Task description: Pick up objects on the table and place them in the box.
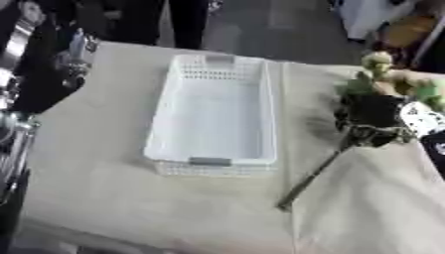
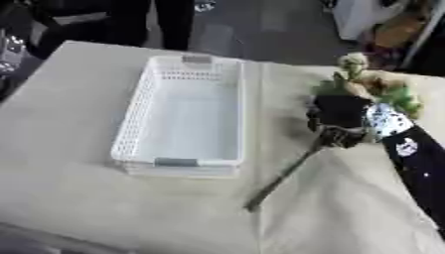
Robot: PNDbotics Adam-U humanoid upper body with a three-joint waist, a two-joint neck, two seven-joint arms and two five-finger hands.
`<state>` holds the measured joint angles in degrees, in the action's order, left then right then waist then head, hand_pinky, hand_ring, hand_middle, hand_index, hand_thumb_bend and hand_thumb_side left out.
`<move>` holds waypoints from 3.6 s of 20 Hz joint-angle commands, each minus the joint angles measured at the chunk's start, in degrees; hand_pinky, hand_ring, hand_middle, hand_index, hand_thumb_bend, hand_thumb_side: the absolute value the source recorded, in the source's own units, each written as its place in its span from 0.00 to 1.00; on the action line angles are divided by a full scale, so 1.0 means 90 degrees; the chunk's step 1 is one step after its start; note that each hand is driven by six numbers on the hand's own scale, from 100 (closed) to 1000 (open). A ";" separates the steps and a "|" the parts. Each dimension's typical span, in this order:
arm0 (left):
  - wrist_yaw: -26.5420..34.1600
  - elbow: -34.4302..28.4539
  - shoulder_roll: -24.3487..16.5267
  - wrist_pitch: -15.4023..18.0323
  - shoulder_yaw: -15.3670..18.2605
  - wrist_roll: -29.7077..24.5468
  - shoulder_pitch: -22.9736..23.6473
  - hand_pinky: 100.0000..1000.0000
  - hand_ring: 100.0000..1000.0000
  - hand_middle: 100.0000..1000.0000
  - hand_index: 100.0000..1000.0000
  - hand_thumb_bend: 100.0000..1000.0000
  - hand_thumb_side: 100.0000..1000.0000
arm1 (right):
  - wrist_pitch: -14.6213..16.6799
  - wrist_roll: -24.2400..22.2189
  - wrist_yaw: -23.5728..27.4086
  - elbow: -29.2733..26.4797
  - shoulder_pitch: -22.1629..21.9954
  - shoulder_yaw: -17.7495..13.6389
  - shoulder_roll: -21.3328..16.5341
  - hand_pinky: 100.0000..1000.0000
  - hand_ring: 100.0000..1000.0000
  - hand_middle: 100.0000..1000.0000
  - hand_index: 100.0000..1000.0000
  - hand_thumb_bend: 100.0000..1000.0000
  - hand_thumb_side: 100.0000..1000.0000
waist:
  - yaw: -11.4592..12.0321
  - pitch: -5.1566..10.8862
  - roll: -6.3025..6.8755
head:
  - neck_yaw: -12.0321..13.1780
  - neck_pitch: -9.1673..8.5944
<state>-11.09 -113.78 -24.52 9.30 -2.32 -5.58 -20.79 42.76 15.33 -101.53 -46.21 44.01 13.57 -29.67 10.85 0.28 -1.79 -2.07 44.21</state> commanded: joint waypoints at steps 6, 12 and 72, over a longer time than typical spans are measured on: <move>0.0033 -0.0091 -0.0082 -0.0009 0.0010 -0.0037 -0.0100 0.54 0.68 0.59 0.81 0.00 0.69 | 0.0220 0.0746 0.0175 0.0126 0.0145 -0.0087 -0.0238 0.29 0.19 0.10 0.18 0.00 0.00 | 0.0005 0.0084 0.0013 | -0.0012 -0.0010; 0.0017 -0.0091 -0.0124 -0.0029 0.0027 -0.0023 -0.0049 0.54 0.68 0.59 0.81 0.00 0.69 | 0.0700 -0.0014 0.0812 -0.0080 0.0200 0.0089 -0.0674 0.31 0.15 0.03 0.08 0.00 0.00 | -0.0057 0.0122 -0.0017 | 0.0154 -0.0010; 0.0249 -0.0091 0.0211 0.0195 -0.0164 -0.0367 -0.0468 0.54 0.66 0.54 0.80 0.00 0.68 | 0.0713 -0.2502 0.2644 -0.2660 0.2148 0.1118 0.1955 0.41 0.32 0.19 0.20 0.00 0.00 | 0.0372 0.0282 -0.0160 | -0.0216 -0.0010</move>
<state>-9.19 -113.78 -22.46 10.87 -3.74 -8.59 -23.87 48.90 -7.89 -76.83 -70.59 62.67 23.66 -12.91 14.24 2.38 -3.61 -2.99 44.21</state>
